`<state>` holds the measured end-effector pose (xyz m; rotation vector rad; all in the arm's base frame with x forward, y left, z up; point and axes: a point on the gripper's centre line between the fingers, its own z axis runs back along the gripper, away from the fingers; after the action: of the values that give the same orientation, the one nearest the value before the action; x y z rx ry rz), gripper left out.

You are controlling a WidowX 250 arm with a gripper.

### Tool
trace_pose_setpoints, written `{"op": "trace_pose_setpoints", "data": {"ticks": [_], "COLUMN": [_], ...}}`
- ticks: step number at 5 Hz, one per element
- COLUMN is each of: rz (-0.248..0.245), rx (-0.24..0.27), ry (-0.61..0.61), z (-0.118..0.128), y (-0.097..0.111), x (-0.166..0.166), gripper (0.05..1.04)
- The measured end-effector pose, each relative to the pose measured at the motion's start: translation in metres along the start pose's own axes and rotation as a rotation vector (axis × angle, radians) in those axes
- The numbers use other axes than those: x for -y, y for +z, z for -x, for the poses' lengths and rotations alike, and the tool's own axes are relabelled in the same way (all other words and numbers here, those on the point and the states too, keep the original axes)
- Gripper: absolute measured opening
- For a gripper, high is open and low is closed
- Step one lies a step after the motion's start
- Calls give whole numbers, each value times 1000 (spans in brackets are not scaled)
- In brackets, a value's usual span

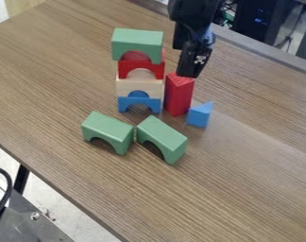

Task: Put the green arch on top of the tower to the right side of the table

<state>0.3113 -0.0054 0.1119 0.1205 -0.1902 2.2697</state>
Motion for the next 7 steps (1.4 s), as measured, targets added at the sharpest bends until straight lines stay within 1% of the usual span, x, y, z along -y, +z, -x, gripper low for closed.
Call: {"op": "trace_pose_setpoints", "data": {"ticks": [1,2,3,4,5,6,7], "rz": [-26,5,53,61,55,37,28], "rx": [26,-6,-63,-75,-68,-48,-36], "ry": [-4,16,41,53,81,114,143], "z": [-2,-12,-22,-25,-32,-39,-50], "y": [-9,18,48,56,54,42,36], "x": [-3,-5,-6,-4,2,12,21], "gripper": [998,998,998,998,998,998,998]}}
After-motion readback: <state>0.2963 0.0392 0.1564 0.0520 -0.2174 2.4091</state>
